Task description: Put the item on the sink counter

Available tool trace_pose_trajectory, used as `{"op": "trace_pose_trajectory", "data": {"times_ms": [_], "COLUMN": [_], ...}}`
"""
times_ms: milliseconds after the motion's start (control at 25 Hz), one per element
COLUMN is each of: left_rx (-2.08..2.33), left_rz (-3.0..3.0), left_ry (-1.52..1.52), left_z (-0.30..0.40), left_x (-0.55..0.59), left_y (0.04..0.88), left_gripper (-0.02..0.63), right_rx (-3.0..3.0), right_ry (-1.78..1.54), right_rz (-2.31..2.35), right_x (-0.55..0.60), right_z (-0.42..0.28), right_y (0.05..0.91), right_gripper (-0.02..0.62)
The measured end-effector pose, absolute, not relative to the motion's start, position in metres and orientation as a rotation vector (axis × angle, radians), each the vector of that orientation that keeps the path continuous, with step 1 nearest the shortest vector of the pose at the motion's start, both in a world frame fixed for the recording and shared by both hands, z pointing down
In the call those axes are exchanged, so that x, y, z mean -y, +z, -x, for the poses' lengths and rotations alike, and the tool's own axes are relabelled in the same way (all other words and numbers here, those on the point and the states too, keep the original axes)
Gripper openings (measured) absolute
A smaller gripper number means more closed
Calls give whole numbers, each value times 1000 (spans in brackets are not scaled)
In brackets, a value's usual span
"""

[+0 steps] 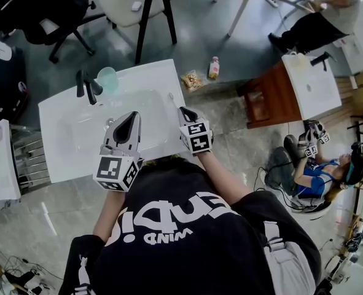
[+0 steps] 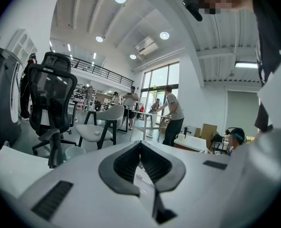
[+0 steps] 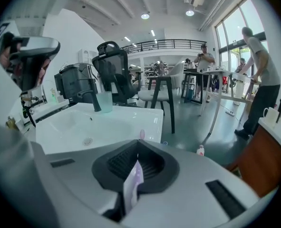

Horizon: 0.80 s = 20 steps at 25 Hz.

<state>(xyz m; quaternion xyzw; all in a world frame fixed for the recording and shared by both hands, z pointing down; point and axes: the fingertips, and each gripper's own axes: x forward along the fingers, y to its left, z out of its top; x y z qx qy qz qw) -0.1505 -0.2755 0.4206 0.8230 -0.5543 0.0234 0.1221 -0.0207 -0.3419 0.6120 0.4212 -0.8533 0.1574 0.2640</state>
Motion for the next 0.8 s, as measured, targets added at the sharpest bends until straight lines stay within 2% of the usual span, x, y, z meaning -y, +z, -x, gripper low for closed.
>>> {"op": "trace_pose_trajectory", "data": {"times_ms": [800], "left_rx": [1602], "left_rz": [-2429], "left_ry": [20], "left_z": [151], "left_x": [271], "left_y": [406], "left_gripper": [20], "right_rx": [2805], "right_ry": [156], "right_rz": [-1169], "right_x": [295], "right_z": [30], "right_y": [401], "right_gripper": [18]}}
